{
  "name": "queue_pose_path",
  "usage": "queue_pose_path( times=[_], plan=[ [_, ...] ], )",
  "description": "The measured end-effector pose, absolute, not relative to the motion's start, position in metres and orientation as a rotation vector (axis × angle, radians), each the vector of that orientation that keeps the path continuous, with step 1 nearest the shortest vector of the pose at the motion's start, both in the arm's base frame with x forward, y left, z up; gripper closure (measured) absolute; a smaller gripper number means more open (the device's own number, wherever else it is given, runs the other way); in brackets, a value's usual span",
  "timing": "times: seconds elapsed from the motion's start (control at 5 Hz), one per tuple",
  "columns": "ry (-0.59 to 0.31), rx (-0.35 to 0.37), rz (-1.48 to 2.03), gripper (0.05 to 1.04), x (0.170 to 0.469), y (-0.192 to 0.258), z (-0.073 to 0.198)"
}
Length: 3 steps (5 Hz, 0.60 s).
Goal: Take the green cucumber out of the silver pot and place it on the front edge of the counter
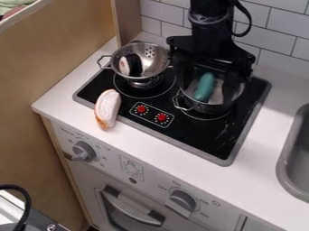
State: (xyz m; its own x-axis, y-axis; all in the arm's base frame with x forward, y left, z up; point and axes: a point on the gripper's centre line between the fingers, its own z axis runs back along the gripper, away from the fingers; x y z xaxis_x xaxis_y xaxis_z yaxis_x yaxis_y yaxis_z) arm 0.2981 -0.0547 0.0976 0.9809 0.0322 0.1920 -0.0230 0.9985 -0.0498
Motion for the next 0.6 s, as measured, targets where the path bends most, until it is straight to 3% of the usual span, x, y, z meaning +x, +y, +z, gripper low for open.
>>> queue_pose_path(
  times=[0.2, 0.6],
  plan=[
    [-0.165, -0.043, 0.029, 0.083, 0.296, -0.055, 0.089],
    [-0.128, -0.052, 0.017, 0.083, 0.336, -0.049, 0.071]
  ],
)
